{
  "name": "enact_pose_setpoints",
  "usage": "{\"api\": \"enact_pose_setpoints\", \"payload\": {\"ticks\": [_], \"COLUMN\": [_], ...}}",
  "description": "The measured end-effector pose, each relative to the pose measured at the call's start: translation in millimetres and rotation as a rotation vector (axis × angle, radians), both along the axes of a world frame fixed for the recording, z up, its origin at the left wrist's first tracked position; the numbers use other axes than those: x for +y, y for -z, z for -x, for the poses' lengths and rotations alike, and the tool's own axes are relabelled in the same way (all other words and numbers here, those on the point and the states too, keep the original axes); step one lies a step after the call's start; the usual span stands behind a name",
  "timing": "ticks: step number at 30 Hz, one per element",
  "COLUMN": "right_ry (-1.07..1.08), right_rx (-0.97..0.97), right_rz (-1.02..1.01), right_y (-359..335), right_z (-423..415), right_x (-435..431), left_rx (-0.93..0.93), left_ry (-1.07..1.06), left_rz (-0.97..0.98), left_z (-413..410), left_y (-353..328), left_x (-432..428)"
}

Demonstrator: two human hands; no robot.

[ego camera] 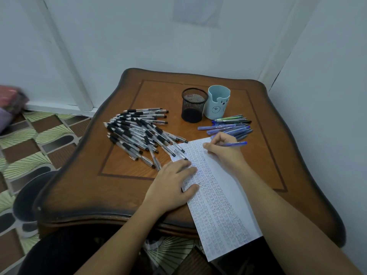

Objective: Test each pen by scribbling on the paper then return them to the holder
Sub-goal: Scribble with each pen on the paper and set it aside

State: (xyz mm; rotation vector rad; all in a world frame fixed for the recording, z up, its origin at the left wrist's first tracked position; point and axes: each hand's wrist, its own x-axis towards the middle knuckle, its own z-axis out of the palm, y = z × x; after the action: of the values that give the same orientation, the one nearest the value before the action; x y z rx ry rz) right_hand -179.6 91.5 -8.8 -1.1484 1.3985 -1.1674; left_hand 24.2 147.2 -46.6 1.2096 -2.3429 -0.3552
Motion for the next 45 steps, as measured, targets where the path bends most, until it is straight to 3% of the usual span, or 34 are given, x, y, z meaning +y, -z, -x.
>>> {"api": "enact_pose_setpoints", "payload": {"ticks": [7, 17, 45], "right_ry": [0.195, 0.18, 0.183], "right_rx": [0.172, 0.281, 0.326], "right_rz": [0.07, 0.159, 0.127], "right_y": [8.1, 10.6, 16.3], "right_z": [-3.3, -6.6, -1.3], "right_x": [-7.7, -6.5, -9.5], "left_rx": [0.009, 0.029, 0.036], "left_ry": [0.004, 0.002, -0.013], "left_rz": [0.002, 0.005, -0.007], "left_z": [-0.3, 0.6, 1.2], "left_y": [0.8, -0.3, 1.8], "left_x": [-2.6, -1.6, -2.0]}}
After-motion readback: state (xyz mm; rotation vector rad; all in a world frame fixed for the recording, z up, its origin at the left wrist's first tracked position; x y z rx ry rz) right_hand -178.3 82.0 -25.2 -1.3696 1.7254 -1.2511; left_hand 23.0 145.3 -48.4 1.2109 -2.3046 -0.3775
